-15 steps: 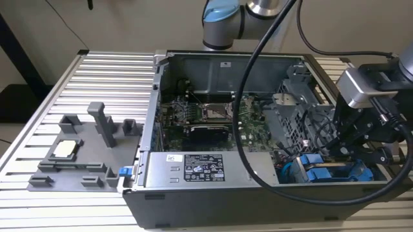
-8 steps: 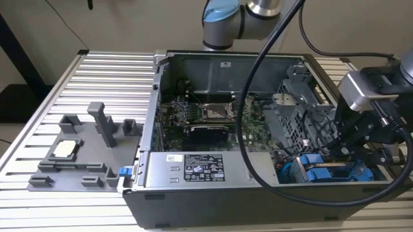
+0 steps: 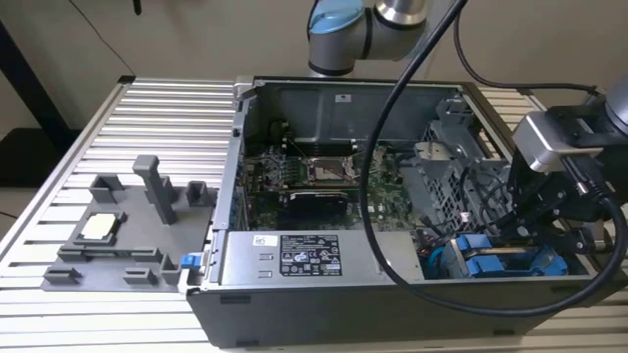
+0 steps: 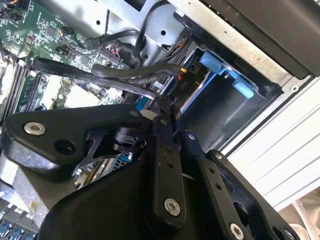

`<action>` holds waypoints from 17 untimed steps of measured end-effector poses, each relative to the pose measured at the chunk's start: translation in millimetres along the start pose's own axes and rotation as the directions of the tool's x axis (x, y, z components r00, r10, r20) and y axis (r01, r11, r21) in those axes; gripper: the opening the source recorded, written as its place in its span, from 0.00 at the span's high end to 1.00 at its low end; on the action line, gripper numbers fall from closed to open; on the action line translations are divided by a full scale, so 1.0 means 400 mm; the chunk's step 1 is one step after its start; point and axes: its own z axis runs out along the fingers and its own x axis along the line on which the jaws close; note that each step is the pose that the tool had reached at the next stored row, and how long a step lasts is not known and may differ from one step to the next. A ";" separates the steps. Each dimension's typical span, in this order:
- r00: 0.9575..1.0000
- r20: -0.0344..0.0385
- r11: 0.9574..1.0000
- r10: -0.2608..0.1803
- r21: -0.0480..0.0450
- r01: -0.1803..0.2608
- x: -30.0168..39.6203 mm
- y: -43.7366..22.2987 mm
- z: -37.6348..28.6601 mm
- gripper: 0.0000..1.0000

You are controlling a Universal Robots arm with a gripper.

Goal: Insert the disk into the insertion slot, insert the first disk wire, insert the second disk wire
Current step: 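Insert the second disk wire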

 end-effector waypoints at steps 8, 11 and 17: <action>1.000 0.000 1.000 0.001 0.000 -0.001 0.002 -0.004 0.013 0.84; 1.000 -0.002 1.000 0.001 0.000 -0.001 0.003 -0.005 0.019 0.84; 1.000 0.001 1.000 0.001 0.000 -0.001 0.003 -0.005 0.020 0.83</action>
